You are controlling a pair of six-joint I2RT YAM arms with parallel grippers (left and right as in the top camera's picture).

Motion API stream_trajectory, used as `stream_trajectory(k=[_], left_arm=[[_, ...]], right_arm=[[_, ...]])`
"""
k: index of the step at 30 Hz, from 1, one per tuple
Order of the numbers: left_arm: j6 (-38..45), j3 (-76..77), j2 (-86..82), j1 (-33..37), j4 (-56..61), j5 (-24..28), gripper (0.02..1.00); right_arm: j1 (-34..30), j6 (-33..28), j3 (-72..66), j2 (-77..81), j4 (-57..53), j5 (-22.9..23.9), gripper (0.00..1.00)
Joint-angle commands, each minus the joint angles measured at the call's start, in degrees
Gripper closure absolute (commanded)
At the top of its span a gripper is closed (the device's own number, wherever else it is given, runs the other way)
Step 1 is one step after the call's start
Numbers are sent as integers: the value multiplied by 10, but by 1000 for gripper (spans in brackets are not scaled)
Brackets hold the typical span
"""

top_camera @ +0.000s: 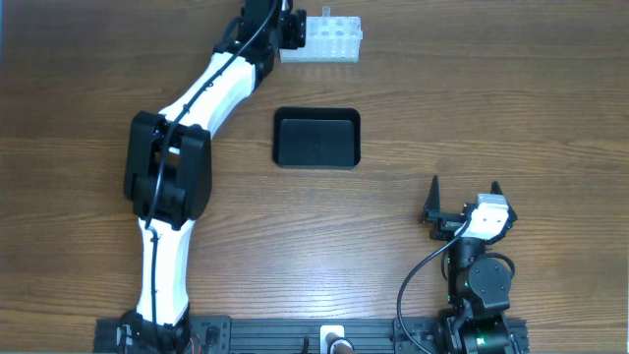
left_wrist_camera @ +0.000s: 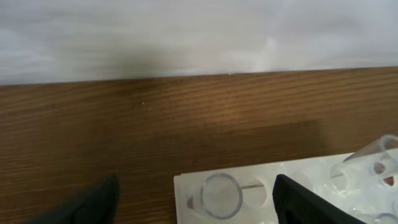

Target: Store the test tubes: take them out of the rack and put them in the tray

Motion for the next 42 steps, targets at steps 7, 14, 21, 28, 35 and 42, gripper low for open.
stream_trajectory(k=[7,14,21,28,35,42], left_arm=[[-6,14,12,-3,9,-7,386],[-6,14,12,-4,9,-7,544],[-6,14,12,-6,9,-6,617],[-6,14,12,-12,16,-6,656],[-6,14,12,-14,18,-7,713],[-6,14,12,-14,18,-7,744]], right_arm=[[-4,-4,-4,-6,1,-3,9],[-4,-4,-4,-6,1,-3,9],[-4,-4,-4,-6,1,-3,7],[-4,-4,-4,-6,1,-3,9],[-4,-4,-4,-6,1,-3,7],[-4,-4,-4,-6,1,-3,7]])
